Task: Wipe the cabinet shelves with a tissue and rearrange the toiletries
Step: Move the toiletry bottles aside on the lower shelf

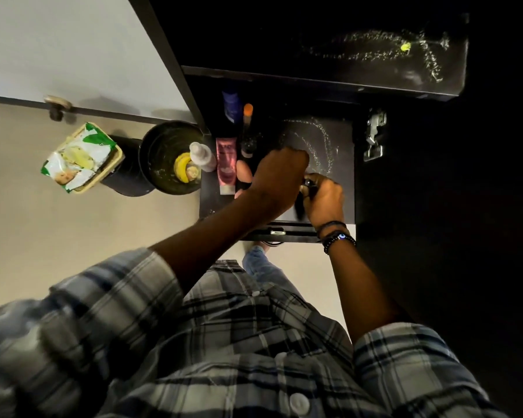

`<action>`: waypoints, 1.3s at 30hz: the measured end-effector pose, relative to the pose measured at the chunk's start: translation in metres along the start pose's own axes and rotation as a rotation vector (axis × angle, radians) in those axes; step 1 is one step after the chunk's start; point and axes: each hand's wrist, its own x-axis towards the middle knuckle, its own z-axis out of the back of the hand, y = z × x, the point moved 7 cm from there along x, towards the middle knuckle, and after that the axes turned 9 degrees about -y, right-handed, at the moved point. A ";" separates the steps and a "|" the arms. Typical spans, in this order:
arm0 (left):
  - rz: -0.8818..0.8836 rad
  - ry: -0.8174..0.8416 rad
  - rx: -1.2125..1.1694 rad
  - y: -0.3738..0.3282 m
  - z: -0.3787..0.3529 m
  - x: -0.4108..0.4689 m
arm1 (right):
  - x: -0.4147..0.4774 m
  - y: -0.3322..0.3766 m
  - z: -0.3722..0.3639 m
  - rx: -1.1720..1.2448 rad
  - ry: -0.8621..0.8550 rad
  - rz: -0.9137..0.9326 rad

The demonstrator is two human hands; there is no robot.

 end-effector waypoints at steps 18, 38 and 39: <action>0.259 -0.121 -0.072 0.146 0.027 -0.090 | -0.027 0.083 -0.044 -0.086 0.166 0.224; 0.293 -0.150 -0.152 0.154 0.001 -0.087 | -0.029 0.074 -0.034 -0.130 0.146 0.179; 0.292 -0.150 -0.149 0.155 0.002 -0.089 | -0.030 0.076 -0.029 -0.124 0.113 0.187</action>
